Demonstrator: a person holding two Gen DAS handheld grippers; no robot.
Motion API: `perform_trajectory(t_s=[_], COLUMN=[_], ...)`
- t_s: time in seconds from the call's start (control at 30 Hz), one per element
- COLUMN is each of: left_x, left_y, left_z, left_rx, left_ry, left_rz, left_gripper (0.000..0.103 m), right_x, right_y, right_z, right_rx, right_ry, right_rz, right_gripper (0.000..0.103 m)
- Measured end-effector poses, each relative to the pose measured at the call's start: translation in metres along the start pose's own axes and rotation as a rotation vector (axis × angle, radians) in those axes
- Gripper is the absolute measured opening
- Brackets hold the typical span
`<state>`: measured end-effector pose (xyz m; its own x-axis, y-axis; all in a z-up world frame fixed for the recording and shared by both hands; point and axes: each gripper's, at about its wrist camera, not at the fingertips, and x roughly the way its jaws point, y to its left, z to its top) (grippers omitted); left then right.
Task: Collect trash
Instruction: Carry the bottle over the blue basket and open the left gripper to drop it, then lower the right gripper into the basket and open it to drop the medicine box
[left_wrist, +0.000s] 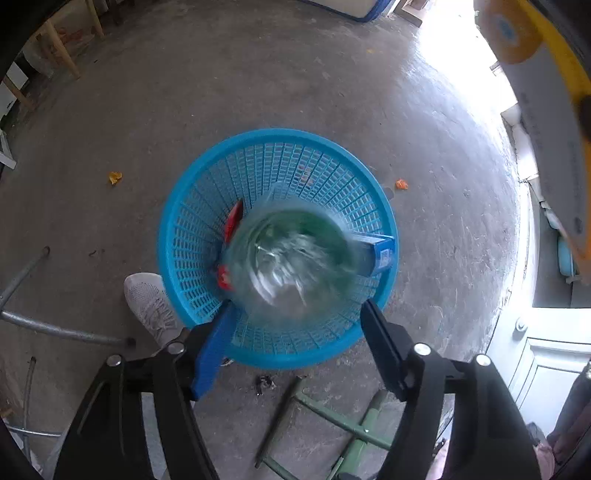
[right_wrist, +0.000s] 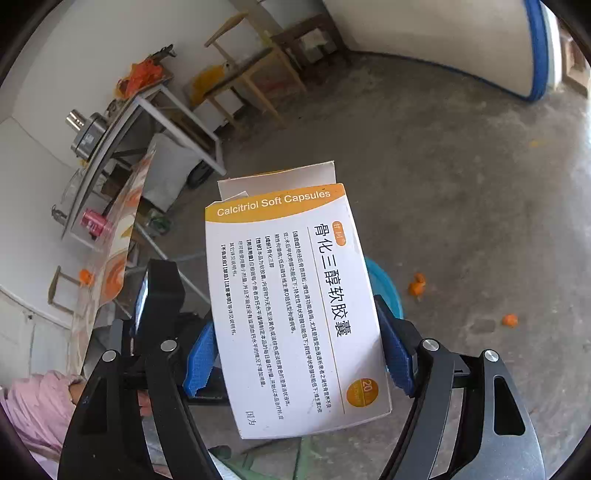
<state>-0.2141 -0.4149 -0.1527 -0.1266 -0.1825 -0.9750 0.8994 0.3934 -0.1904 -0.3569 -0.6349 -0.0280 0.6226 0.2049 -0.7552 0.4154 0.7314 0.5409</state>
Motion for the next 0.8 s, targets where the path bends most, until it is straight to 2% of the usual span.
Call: perform_trajectory(t_s=[0.07, 0.27, 0.43, 0.5, 0.57, 0.63, 0.67, 0.7, 0.73, 0.8], left_x=[-0.003, -0.021, -0.046, -0.06, -0.074, -0.088, -0.093, -0.099, -0.105, -0.121], left_y=[0.006, 0.011, 0.002, -0.009, -0.015, -0.017, -0.016, -0.014, -0.013, -0.011], left_z=[-0.004, -0.015, -0.016, -0.017, -0.017, -0.016, -0.016, -0.014, -0.013, -0.014], left_rx=[-0.009, -0.037, 0.01, 0.063, 0.085, 0.068, 0.062, 0.045, 0.024, 0.006], left_ry=[0.002, -0.033, -0.077, -0.126, -0.167, -0.201, -0.213, -0.21, -0.205, -0.252], left_rz=[0.009, 0.034, 0.068, 0.108, 0.076, 0.05, 0.015, 0.01, 0.037, -0.005], left_gripper=[0.078, 0.078, 0.078, 0.078, 0.076, 0.069, 0.069, 0.069, 0.068, 0.068], right_x=[0.007, 0.029, 0.061, 0.077, 0.095, 0.11, 0.116, 0.121, 0.127, 0.139], right_y=[0.0, 0.004, 0.012, 0.01, 0.008, 0.003, 0.003, 0.002, 0.001, 0.005], right_z=[-0.002, 0.003, -0.006, -0.013, -0.021, -0.027, -0.031, -0.033, -0.037, -0.043], right_rx=[-0.003, -0.04, -0.096, -0.105, -0.107, -0.087, -0.086, -0.088, -0.082, -0.095], right_ry=[0.017, 0.091, 0.196, 0.233, 0.275, 0.297, 0.307, 0.316, 0.323, 0.327], right_rz=[-0.012, -0.035, -0.071, -0.074, -0.082, -0.07, -0.071, -0.071, -0.065, -0.05], right_gripper=[0.072, 0.072, 0.072, 0.072, 0.072, 0.072, 0.071, 0.071, 0.071, 0.071])
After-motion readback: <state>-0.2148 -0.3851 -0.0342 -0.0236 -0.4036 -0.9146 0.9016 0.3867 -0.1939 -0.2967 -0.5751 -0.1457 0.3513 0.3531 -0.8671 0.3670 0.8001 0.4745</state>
